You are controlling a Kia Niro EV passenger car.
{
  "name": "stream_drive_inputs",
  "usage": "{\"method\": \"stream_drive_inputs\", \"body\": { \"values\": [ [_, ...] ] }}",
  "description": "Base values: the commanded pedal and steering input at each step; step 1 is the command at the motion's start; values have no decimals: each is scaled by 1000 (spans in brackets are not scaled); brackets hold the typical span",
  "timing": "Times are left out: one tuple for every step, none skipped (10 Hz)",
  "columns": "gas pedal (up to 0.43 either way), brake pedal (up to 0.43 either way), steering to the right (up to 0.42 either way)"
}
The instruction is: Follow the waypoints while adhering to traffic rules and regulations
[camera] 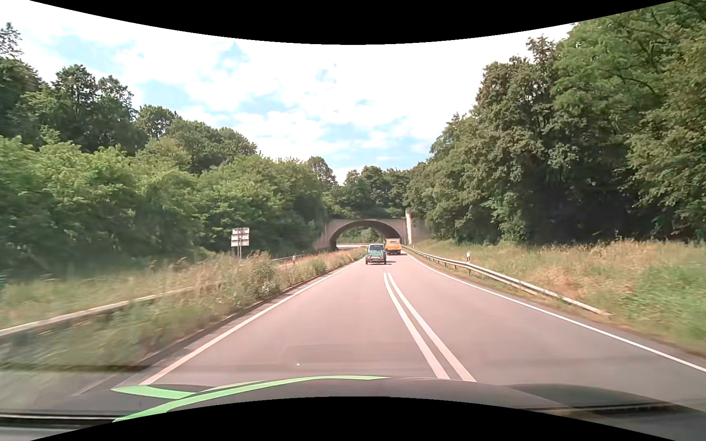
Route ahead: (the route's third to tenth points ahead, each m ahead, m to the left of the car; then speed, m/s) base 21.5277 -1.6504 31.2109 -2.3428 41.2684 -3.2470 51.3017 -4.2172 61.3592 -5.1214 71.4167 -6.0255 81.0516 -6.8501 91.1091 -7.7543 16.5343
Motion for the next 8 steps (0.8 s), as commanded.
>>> {"method": "stream_drive_inputs", "body": {
  "values": [
    [287,0,28],
    [287,0,25],
    [287,0,23],
    [287,0,20],
    [287,0,19],
    [280,0,17],
    [280,0,15],
    [280,0,14]
  ]
}}
